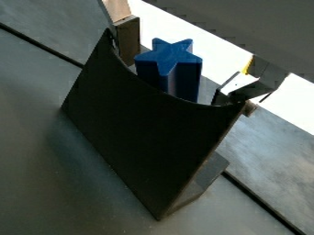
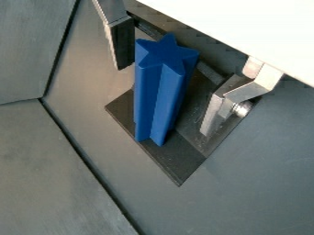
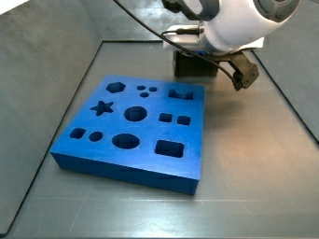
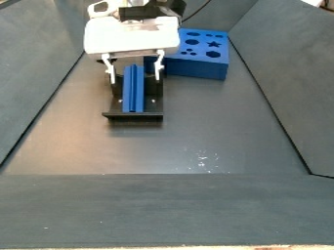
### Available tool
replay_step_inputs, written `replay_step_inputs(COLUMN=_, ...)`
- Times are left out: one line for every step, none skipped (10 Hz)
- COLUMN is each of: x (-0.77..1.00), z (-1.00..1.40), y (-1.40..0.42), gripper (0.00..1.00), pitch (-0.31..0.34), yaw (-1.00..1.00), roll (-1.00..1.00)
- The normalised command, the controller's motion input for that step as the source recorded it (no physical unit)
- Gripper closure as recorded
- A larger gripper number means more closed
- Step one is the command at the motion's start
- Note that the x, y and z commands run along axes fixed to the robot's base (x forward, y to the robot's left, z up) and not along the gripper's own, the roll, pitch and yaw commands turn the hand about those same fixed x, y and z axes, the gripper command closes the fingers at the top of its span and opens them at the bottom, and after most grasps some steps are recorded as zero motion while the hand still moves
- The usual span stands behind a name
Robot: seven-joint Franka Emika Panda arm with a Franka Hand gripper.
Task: Pick up the star object. Move up. Place the star object on the fixture. Regrasp the star object. Move to above the board. Insert the star object.
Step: Regrasp the star object, then move to above the board.
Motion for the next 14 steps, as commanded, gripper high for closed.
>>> replay_step_inputs(x=0.02, z=-0.17, y=-0.01, gripper=0.00, pitch=-0.014, yaw=0.01, roll=0.04)
replay_step_inputs(x=0.02, z=-0.17, y=-0.01, gripper=0.00, pitch=-0.014, yaw=0.01, roll=0.04)
replay_step_inputs(x=0.02, z=-0.17, y=-0.01, gripper=0.00, pitch=-0.014, yaw=0.01, roll=0.04)
replay_step_inputs(x=0.00, z=0.00, y=0.00, gripper=1.00, pitch=0.000, yaw=0.00, roll=0.00)
replay_step_inputs(x=0.10, z=1.00, y=-0.07, gripper=1.00, pitch=-0.111, yaw=-0.06, roll=0.29)
replay_step_inputs(x=0.10, z=1.00, y=-0.07, gripper=1.00, pitch=-0.110, yaw=-0.06, roll=0.29)
replay_step_inputs(x=0.09, z=1.00, y=-0.07, gripper=1.00, pitch=-0.083, yaw=-0.09, roll=0.23)
replay_step_inputs(x=0.08, z=1.00, y=-0.06, gripper=1.00, pitch=-0.044, yaw=-0.11, roll=0.15)
replay_step_inputs(x=0.07, z=1.00, y=-0.06, gripper=1.00, pitch=-0.019, yaw=-0.12, roll=0.10)
replay_step_inputs(x=0.07, z=1.00, y=-0.06, gripper=1.00, pitch=0.002, yaw=-0.12, roll=0.07)
replay_step_inputs(x=0.05, z=1.00, y=-0.05, gripper=1.00, pitch=0.030, yaw=-0.11, roll=0.05)
replay_step_inputs(x=0.04, z=1.00, y=-0.05, gripper=1.00, pitch=0.064, yaw=-0.09, roll=0.02)
replay_step_inputs(x=0.03, z=1.00, y=-0.05, gripper=1.00, pitch=0.090, yaw=-0.07, roll=0.00)
replay_step_inputs(x=0.02, z=1.00, y=-0.05, gripper=1.00, pitch=0.110, yaw=-0.04, roll=-0.01)
